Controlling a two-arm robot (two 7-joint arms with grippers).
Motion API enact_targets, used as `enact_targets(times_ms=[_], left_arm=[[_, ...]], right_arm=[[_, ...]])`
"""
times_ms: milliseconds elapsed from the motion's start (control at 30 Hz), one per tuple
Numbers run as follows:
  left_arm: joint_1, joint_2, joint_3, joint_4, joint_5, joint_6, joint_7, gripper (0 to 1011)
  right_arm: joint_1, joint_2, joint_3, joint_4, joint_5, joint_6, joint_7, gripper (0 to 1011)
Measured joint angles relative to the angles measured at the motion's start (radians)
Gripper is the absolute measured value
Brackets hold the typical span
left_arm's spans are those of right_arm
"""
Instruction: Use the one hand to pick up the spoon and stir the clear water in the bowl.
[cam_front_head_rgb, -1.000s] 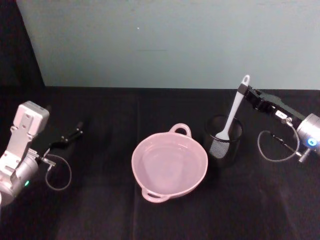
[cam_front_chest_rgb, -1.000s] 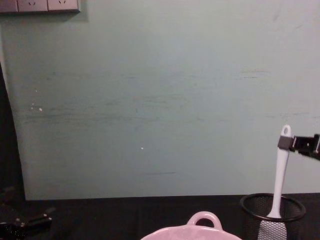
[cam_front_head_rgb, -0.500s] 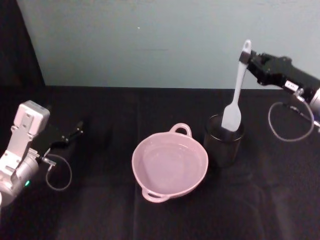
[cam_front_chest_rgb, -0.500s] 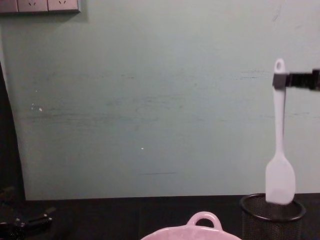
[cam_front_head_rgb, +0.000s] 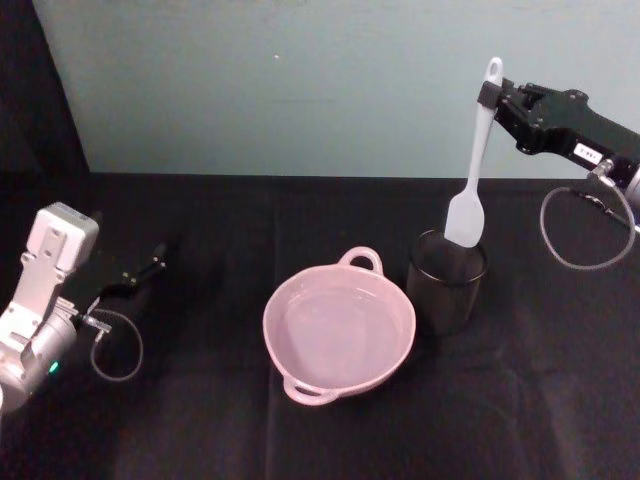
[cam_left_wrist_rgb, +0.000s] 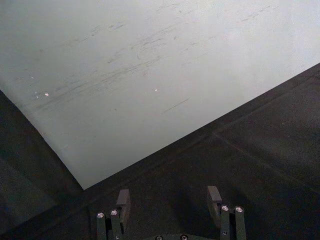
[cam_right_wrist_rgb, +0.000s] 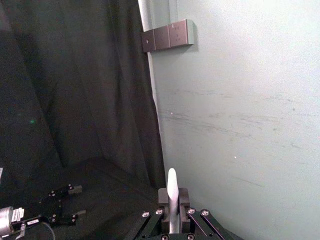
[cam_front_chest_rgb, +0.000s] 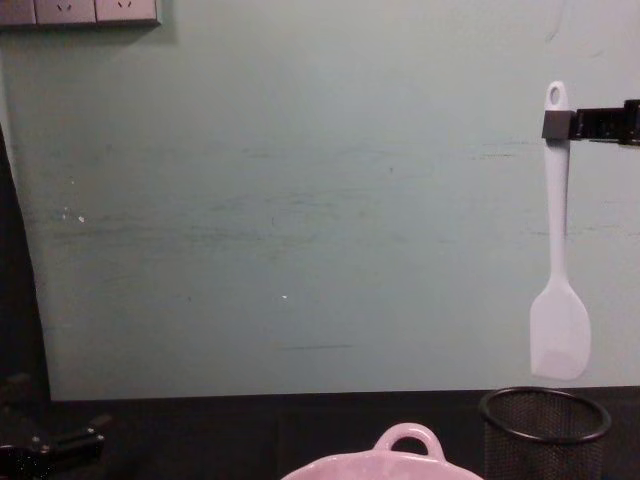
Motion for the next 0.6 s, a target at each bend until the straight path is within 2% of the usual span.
enact_targets(times_ms=[600], left_arm=[[0.0,0.0,0.0,0.0,0.0,0.0,0.0,1005]], right_arm=[[-0.009,-0.004,0.001,-0.001,0.001,-0.009,0.004,117]])
